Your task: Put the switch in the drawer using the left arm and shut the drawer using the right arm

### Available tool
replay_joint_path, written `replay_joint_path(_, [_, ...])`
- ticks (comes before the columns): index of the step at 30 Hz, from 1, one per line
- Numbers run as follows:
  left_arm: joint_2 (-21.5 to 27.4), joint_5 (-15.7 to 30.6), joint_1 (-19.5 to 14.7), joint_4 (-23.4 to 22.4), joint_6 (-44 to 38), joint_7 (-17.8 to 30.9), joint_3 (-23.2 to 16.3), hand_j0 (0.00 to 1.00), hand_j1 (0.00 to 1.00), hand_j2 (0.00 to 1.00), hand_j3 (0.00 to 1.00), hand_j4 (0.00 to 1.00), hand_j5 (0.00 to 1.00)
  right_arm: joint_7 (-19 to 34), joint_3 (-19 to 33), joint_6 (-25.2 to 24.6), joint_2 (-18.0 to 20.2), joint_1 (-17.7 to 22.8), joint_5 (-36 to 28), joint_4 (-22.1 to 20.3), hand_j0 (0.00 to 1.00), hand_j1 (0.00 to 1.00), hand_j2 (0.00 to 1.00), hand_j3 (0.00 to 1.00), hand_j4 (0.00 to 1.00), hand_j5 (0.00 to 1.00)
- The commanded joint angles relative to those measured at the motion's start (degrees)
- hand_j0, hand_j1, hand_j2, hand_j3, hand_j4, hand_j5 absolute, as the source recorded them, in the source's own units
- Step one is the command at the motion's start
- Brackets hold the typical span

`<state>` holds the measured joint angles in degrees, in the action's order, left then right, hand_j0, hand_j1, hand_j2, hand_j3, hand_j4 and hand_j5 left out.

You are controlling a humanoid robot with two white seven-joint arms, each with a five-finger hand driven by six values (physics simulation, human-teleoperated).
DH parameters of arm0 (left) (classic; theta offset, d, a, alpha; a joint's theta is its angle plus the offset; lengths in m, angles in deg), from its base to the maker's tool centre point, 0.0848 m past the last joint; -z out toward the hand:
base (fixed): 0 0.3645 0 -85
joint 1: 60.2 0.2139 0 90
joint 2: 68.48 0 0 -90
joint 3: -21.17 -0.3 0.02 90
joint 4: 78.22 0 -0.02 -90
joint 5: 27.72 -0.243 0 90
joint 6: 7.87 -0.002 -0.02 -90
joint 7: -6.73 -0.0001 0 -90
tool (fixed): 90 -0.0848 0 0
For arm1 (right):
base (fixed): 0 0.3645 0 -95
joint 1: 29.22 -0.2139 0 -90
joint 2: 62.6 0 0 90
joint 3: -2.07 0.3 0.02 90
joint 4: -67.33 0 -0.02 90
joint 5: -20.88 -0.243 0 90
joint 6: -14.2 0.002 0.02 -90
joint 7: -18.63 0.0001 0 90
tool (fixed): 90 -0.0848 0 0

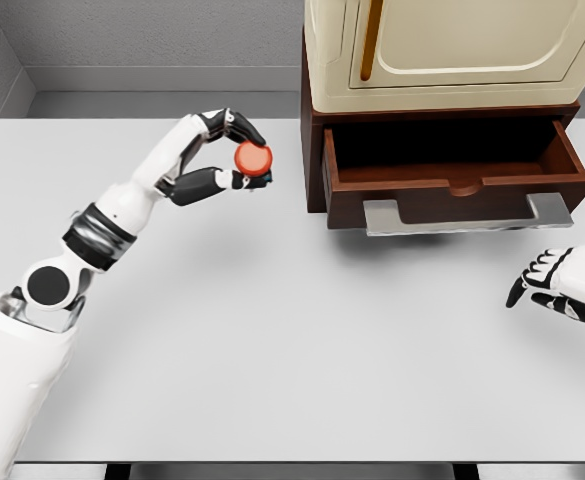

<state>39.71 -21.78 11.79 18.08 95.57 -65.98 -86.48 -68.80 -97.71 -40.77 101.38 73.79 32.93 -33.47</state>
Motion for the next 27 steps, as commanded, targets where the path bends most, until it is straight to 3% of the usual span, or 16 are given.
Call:
replay_joint_path(1, [-1.05,-0.5,0.0,0.29,0.01,-0.06,-0.02,0.39,0.39,0.39,0.39,0.39,0.39,-0.02,0.02,-0.03,0.12,0.0,-0.36,-0.01,0.5,0.5,0.5,0.5,0.5,0.5])
replay_joint_path(13, [-5.8,-5.33,-2.37,0.64,0.01,-0.06,-0.02,0.39,0.39,0.39,0.39,0.39,0.39,-0.02,0.02,-0.03,0.03,0.0,-0.36,0.07,0.5,0.5,0.5,0.5,0.5,0.5])
replay_joint_path(27, [-13.18,-16.84,-3.6,0.64,0.01,-0.06,-0.02,0.39,0.39,0.39,0.39,0.39,0.39,-0.02,0.02,-0.03,0.03,0.0,-0.36,0.25,0.51,0.51,0.51,0.51,0.51,0.51])
